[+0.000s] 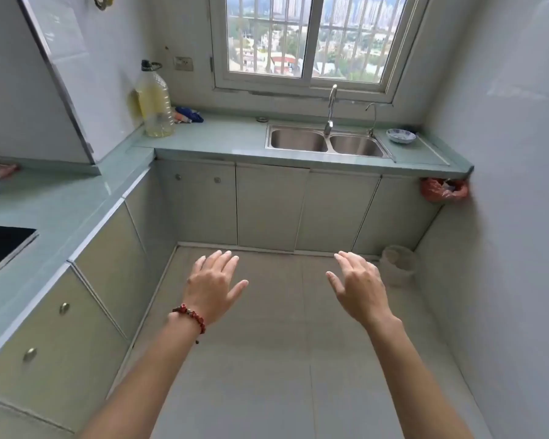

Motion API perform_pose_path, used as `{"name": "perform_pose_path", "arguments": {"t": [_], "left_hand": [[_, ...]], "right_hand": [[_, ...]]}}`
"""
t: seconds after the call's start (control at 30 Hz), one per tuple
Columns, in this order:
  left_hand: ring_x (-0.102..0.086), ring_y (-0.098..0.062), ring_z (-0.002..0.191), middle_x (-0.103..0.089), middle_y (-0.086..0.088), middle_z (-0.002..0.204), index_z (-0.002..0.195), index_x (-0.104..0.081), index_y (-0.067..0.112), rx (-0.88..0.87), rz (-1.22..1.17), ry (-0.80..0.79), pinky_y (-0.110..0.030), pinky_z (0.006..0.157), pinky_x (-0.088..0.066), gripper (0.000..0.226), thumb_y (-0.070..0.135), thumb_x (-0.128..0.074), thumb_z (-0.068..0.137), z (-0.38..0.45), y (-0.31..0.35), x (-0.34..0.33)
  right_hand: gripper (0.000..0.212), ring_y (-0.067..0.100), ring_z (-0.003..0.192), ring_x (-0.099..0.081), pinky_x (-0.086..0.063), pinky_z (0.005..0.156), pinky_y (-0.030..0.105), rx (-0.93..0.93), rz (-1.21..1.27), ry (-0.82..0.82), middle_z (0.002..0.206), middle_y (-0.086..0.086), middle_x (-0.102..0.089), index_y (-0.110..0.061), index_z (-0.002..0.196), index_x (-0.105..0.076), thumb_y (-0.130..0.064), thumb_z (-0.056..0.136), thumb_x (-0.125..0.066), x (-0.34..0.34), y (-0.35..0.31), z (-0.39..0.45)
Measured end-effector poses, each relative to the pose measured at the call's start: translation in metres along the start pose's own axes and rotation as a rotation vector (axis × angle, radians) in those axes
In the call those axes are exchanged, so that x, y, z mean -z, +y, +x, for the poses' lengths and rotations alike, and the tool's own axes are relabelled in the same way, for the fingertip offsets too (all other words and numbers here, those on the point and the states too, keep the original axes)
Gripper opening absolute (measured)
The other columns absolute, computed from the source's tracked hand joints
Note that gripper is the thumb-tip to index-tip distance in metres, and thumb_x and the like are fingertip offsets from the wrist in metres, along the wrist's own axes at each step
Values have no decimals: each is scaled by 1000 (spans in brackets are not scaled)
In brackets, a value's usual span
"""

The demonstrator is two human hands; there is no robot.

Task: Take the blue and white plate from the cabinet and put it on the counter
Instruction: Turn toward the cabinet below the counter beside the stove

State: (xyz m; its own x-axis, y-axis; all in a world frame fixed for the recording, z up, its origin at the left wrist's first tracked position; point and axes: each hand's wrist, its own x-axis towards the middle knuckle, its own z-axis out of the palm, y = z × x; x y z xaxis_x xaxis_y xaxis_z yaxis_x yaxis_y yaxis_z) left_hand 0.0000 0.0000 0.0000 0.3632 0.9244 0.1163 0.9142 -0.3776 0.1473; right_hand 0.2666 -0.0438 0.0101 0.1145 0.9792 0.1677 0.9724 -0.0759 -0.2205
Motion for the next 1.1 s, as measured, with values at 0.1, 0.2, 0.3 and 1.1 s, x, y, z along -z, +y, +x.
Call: {"name": "perform_pose_path", "arguments": {"t": [0.1,0.2,0.3,1.1], "left_hand": [[-49,-34,123,-57,-20,128,122,-54,1,10,-64,41,-50,103,-35,50,33,-62,84,-22,-3,-16],[-62,-34,107,-67,-20,113,110,-63,0,26,-38,-23,-53,89,-48,53,42,-45,82,-49,-6,-29],[-64,-33,104,-68,-18,110,108,-64,1,62,-41,-75,-52,86,-50,59,44,-34,82,-70,-16,-36],[-64,-38,101,-68,-23,108,105,-64,-3,896,-149,-22,-52,84,-50,84,53,-3,92,-211,-59,-42]], "right_hand": [[45,25,134,-36,-26,109,39,-6,32,12,141,12,-46,-5,131,-44,-27,92,-52,-19,-2,-19],[44,29,131,-42,-31,107,43,-5,49,-11,136,16,-51,-2,127,-48,-22,89,-57,-40,-6,-41],[44,31,129,-44,-33,106,45,9,51,-38,134,18,-53,0,125,-50,-19,87,-60,-55,-14,-54],[40,35,118,-54,-41,99,48,734,151,-267,123,19,-61,1,117,-56,-17,83,-66,-112,-144,-1]]}}
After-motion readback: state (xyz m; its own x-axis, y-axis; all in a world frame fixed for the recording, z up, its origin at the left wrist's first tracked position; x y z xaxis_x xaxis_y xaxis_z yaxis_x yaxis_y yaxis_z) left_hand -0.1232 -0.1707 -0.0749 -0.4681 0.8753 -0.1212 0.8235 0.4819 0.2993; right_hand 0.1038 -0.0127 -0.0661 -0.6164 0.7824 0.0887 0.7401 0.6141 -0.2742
